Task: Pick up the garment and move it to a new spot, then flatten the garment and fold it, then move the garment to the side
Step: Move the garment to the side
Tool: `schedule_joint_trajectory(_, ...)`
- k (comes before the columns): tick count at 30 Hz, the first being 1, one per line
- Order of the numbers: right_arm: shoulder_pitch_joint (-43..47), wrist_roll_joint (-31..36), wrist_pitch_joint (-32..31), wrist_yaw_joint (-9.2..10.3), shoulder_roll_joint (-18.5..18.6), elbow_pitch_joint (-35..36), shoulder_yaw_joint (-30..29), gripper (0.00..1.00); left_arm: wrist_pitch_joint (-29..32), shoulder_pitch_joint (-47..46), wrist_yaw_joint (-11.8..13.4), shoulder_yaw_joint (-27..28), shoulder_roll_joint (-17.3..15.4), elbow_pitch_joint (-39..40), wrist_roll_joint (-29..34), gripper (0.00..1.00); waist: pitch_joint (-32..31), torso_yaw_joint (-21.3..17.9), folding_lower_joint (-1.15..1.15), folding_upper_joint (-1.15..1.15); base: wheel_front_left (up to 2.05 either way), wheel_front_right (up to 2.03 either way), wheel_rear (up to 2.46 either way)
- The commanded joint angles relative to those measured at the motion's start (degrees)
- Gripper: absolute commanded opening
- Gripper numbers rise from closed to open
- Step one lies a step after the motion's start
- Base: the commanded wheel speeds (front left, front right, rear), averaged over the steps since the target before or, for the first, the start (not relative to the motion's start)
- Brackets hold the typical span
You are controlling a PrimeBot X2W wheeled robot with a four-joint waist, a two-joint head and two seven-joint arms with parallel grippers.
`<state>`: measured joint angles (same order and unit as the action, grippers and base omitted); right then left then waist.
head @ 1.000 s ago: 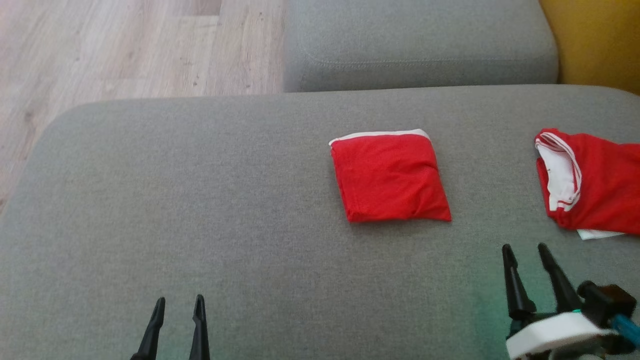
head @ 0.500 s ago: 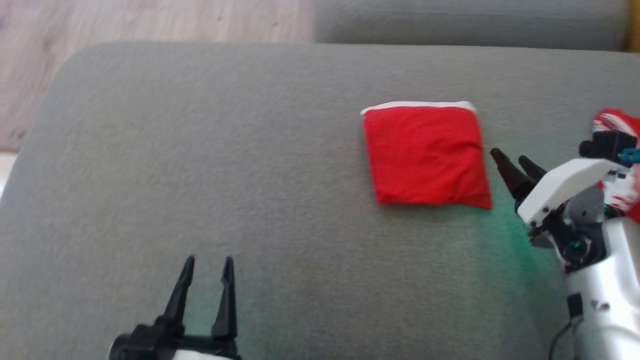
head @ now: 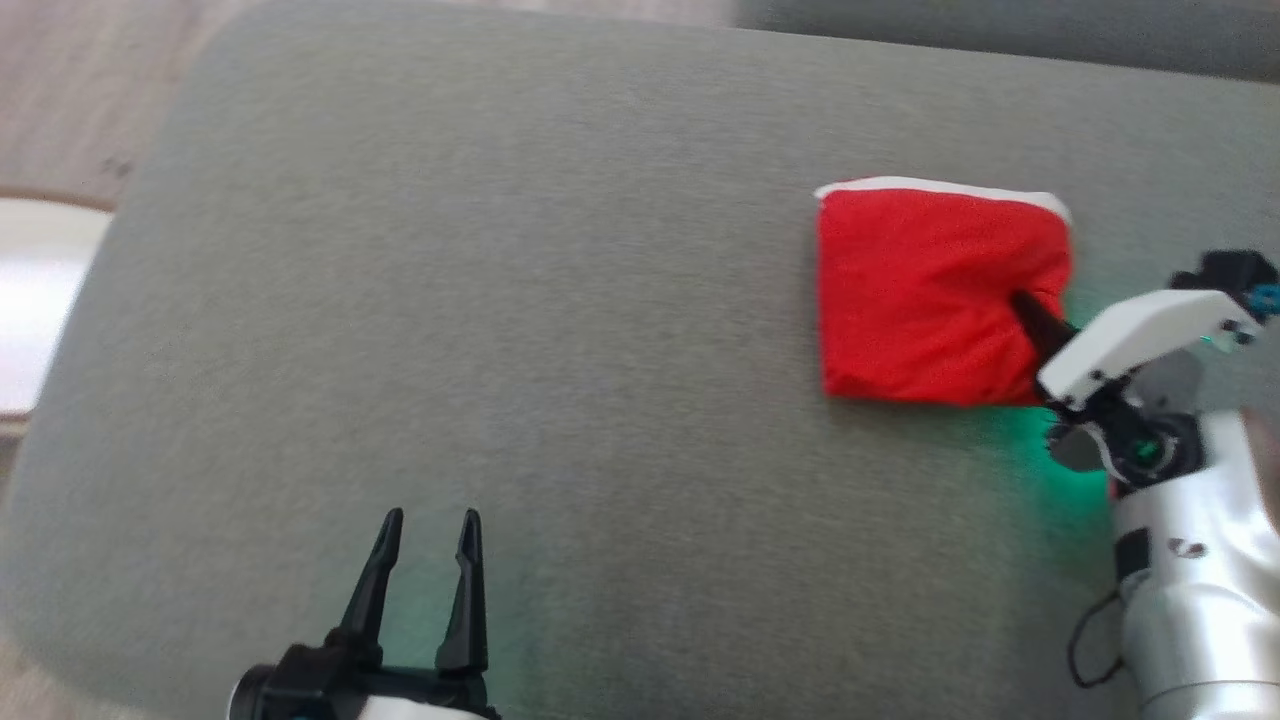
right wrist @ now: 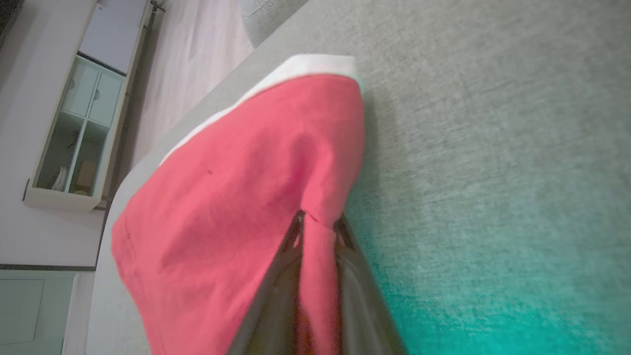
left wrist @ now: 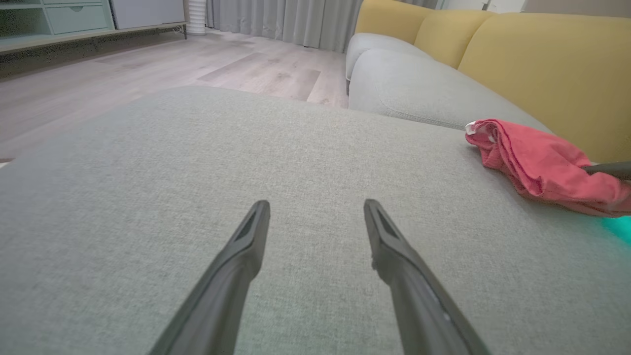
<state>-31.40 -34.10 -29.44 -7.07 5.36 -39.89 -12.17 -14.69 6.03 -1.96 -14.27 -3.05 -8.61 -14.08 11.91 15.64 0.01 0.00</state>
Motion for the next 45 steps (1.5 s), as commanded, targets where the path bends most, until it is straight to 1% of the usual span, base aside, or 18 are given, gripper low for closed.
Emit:
schedule_joint_trajectory(1,-1.3,-0.9,0.5,-0.42,-0.8,2.7,2.9,0.00,-0.3,-0.9,0.2,2.3,0.2,2.1,0.1,1.00,0.0,-4.0,-0.01,0.00,0.00,0.00,0.00)
schedule_joint_trajectory(5,-1.8,-1.5,0.4,-0.42,1.7,6.9,6.7,0.00,-0.3,-1.2,-0.5,2.4,0.2,2.2,0.9,1.00,-0.1,-10.7,-0.01,0.00,0.00,0.00,0.00)
schedule_joint_trajectory(8,-2.9,-1.4,-0.6,-0.42,5.4,10.7,8.6,0.00,-0.3,-2.5,-1.0,1.8,0.2,2.3,1.6,1.00,0.5,-15.0,-0.01,0.00,0.00,0.00,0.00)
schedule_joint_trajectory(11,-4.2,-0.8,-1.9,-0.42,9.7,13.6,8.9,0.00,-0.3,-3.9,-1.5,1.1,0.2,2.5,2.1,1.00,1.4,-17.7,-0.01,0.00,0.00,0.00,0.00)
schedule_joint_trajectory(14,-5.0,0.5,-3.5,-0.42,13.5,15.1,7.7,0.00,-0.3,-5.0,-1.7,0.5,0.2,2.4,2.4,1.00,2.4,-18.7,-0.01,0.00,0.00,0.00,0.00)
schedule_joint_trajectory(15,-5.0,0.5,-3.5,-0.42,13.5,15.1,7.7,0.00,-0.3,-5.0,-1.7,0.5,0.2,2.4,2.4,1.00,2.4,-18.7,-0.01,0.00,0.00,0.00,0.00)
schedule_joint_trajectory(20,-5.8,3.0,-5.4,-0.42,17.8,14.9,2.7,0.00,-0.3,-5.0,-1.9,0.4,0.2,1.7,3.2,1.00,4.0,-18.5,-0.01,0.00,0.00,0.00,0.00)
schedule_joint_trajectory(23,-5.6,8.2,-3.2,-0.42,19.6,12.3,-0.6,0.00,-0.3,-4.5,-2.2,0.6,0.2,1.3,3.8,1.00,4.4,-17.8,-0.01,0.00,0.00,0.00,0.00)
schedule_joint_trajectory(24,-5.6,10.4,-1.6,-0.42,20.0,11.2,-1.8,0.05,-0.3,-4.5,-2.3,0.7,0.2,1.2,3.9,1.00,4.5,-17.5,-0.01,0.00,0.00,0.00,0.00)
schedule_joint_trajectory(25,-5.6,13.0,0.5,-0.42,20.3,9.9,-3.0,0.38,-0.3,-4.5,-2.4,0.8,0.2,1.2,4.0,1.00,4.7,-17.2,-0.01,0.00,0.00,0.00,0.00)
schedule_joint_trajectory(26,-5.7,16.2,2.5,-0.42,20.6,8.9,-3.8,1.00,-0.3,-4.6,-2.4,1.0,0.2,1.2,4.1,1.00,4.8,-17.0,-0.01,0.00,0.00,0.00,0.00)
schedule_joint_trajectory(27,-5.8,22.1,5.6,-0.42,20.4,6.9,-5.3,1.00,-0.3,-4.7,-2.4,1.1,0.2,1.4,4.0,1.00,4.9,-16.6,-0.01,0.00,0.00,0.00,0.00)
schedule_joint_trajectory(28,-5.7,24.9,6.4,-0.42,20.2,6.2,-5.1,1.00,-0.3,-4.7,-2.3,1.2,0.2,1.4,4.0,1.00,4.8,-16.5,-0.01,0.00,0.00,0.00,0.00)
schedule_joint_trajectory(31,-5.2,32.0,9.8,-0.42,20.1,6.4,-3.5,1.00,-0.3,-4.5,-2.0,1.5,0.2,1.4,3.8,1.00,4.5,-16.7,-0.01,0.00,0.00,0.00,0.00)
schedule_joint_trajectory(33,-5.0,34.7,13.0,-0.42,19.2,7.9,-3.2,1.00,-0.3,-4.2,-1.8,1.8,0.2,1.3,3.7,1.00,3.9,-16.9,-0.01,0.00,0.00,0.00,0.00)
schedule_joint_trajectory(36,-3.9,36.0,17.5,-0.42,16.7,12.0,-3.2,1.00,-0.3,-4.1,-1.4,2.4,0.2,1.4,3.4,1.00,2.4,-17.5,-0.01,0.00,0.00,0.00,0.00)
schedule_joint_trajectory(39,-1.2,35.5,21.0,-0.42,14.1,17.8,-2.1,1.00,-0.3,-4.0,-0.9,2.6,0.2,1.7,2.8,1.00,0.6,-17.8,-0.01,0.00,0.00,0.00,0.00)
schedule_joint_trajectory(45,9.1,33.5,26.7,-0.42,8.8,30.7,3.1,1.00,-0.3,-3.3,0.9,3.5,0.2,1.6,1.8,1.00,-3.7,-17.0,-0.01,0.00,0.00,0.00,0.00)
